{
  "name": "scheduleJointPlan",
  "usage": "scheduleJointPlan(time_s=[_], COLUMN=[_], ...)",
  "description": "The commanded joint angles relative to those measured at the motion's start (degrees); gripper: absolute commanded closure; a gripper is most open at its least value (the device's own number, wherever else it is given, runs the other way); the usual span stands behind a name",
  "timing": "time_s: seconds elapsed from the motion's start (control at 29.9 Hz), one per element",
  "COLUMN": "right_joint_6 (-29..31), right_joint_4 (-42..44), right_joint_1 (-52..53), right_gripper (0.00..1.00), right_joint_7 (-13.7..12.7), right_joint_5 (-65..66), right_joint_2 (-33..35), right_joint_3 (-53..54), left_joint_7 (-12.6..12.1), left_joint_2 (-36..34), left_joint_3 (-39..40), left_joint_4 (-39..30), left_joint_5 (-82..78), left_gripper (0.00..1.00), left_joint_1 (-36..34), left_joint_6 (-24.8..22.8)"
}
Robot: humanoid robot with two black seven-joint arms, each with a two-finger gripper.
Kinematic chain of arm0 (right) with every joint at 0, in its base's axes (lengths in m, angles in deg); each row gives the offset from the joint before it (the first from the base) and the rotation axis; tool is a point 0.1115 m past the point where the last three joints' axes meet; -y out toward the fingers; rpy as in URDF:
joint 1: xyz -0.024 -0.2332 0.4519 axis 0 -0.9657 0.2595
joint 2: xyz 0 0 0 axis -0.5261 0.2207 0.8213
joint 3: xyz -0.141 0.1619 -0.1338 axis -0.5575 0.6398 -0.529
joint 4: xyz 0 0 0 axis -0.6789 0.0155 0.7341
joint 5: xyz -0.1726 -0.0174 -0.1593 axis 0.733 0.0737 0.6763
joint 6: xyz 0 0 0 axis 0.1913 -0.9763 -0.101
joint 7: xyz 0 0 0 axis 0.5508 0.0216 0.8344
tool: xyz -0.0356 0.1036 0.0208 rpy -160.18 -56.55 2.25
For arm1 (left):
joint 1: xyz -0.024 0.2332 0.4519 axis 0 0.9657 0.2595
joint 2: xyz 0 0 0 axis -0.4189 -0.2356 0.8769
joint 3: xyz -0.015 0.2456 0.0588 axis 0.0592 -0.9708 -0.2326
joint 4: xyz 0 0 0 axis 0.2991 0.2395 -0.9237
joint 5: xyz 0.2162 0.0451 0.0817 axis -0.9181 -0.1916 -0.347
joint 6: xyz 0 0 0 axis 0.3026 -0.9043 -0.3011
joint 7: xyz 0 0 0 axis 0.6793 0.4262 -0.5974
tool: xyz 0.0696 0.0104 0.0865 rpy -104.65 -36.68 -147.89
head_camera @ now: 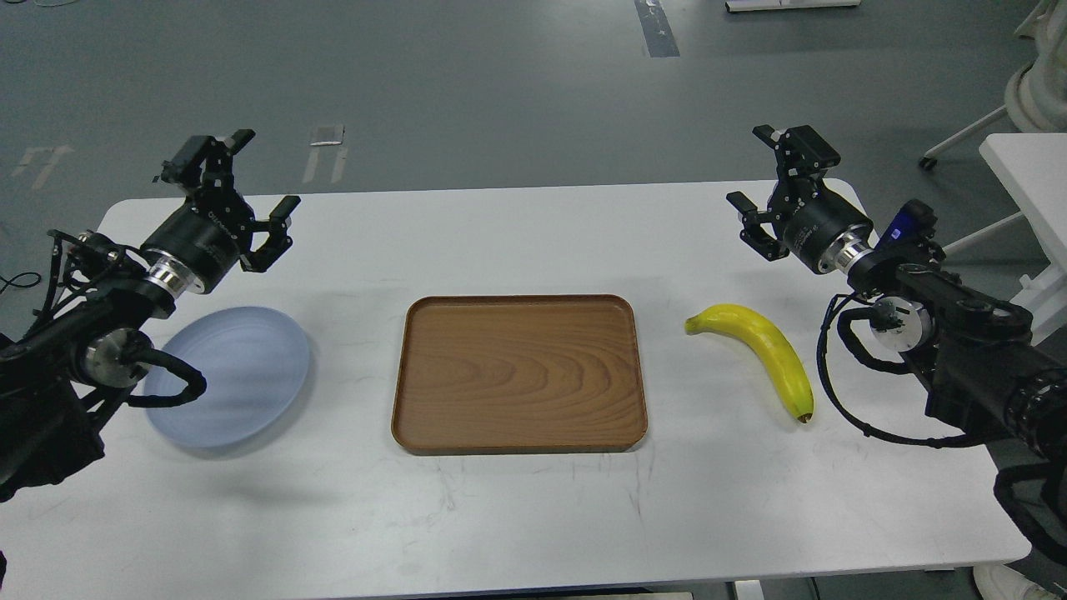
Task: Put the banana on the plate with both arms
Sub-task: 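Move the left gripper outward beside the light blue plate's rim, then lower the left gripper and grasp the light blue plate's edge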
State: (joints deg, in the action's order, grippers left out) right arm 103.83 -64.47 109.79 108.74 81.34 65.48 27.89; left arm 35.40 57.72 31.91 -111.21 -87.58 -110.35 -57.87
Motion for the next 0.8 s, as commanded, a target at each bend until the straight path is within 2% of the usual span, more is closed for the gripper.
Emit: scheduleJointPlan(time_s=[0.0,0.07,0.17,0.23,0.27,0.4,0.47,0.6,0.77], right_joint_6=[0.0,0.0,0.0,0.0,0.0,0.0,0.0,0.0,0.0], right_joint_4=[0.0,-0.1,-0.1,-0.1,-0.1,-0.3,-0.3,-0.4,-0.4], right_joint_1=[0.3,0.5,0.5,0.6,0.6,0.8,0.8,0.8,0.8], right_gripper=[0.00,0.00,0.00,0.00,0.00,0.00,0.00,0.00,0.00], right_joint_7=[0.0,0.0,0.0,0.0,0.0,0.0,0.0,0.0,0.0], right_joint_5=[0.1,0.1,0.1,0.1,0.1,0.1,0.1,0.1,0.2], right_joint_2=[0.1,0.1,0.5,0.8,0.8,0.8,0.6,0.3,0.3], right_joint_3=[-0.8,-0.9,-1.0,-2.0,-2.0,-2.4,-2.4,-2.4,-2.4], left_joint_7=[0.0,0.0,0.0,0.0,0.0,0.0,0.0,0.0,0.0], left_joint_2=[-3.7,-6.2,-11.5,-15.6,-15.7,-21.5,-23.1,-24.4,-24.6], left_joint_3=[-0.4,-0.5,-0.1,-0.1,-0.1,-0.4,-1.1,-5.4,-14.2], left_joint_4=[-0.9,-2.0,-5.7,-11.0,-11.0,-20.2,-21.7,-20.9,-16.1], left_joint_5=[-3.3,-7.4,-24.8,-37.8,-37.9,-58.0,-69.1,-82.6,-84.8], left_gripper=[0.00,0.00,0.00,0.00,0.00,0.00,0.00,0.00,0.00], left_joint_1=[-2.0,-2.1,-3.5,-4.5,-4.5,-3.8,-3.1,-2.3,-2.2], left_joint_6=[0.0,0.0,0.0,0.0,0.0,0.0,0.0,0.1,7.5])
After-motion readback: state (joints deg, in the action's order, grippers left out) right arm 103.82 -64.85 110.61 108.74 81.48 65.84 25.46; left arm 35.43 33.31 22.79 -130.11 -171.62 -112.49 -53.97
